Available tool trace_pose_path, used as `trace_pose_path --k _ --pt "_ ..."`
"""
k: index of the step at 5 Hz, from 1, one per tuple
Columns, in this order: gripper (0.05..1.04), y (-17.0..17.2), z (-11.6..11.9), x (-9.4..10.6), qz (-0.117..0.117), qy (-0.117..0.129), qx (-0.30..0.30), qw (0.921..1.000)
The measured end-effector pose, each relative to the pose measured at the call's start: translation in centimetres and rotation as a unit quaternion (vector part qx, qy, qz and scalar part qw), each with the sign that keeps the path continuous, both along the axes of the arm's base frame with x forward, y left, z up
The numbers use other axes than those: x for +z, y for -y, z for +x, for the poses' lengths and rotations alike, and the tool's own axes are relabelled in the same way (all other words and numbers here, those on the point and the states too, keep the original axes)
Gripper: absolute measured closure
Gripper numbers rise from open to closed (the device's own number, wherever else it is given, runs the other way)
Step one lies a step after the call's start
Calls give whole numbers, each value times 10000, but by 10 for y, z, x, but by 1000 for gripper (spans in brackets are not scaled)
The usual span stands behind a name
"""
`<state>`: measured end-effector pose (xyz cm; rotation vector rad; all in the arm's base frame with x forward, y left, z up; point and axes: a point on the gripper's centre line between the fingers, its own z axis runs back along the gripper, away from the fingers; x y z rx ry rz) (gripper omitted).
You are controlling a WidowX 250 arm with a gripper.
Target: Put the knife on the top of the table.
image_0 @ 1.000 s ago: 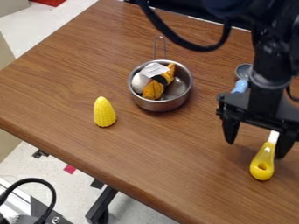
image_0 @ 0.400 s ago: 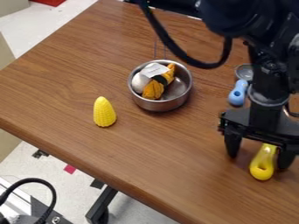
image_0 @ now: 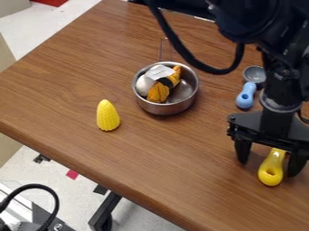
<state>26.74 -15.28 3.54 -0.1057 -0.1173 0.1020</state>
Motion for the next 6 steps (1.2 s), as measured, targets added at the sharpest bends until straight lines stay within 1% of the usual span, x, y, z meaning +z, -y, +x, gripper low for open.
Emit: trace_pose_path --k 1,2,3,4,5,6 --pt "405 -5 1 0 69 -5 -29 10000" --pt "644 -15 -1 3 104 129 -131 9998" --pt "649 -25 3 19 -37 305 -276 9991" --pt "649 -39 2 33 35 550 -492 9973" --pt "649 -55 1 50 -10 661 -641 9957" --pt "649 -77 2 58 -12 430 -415 9982"
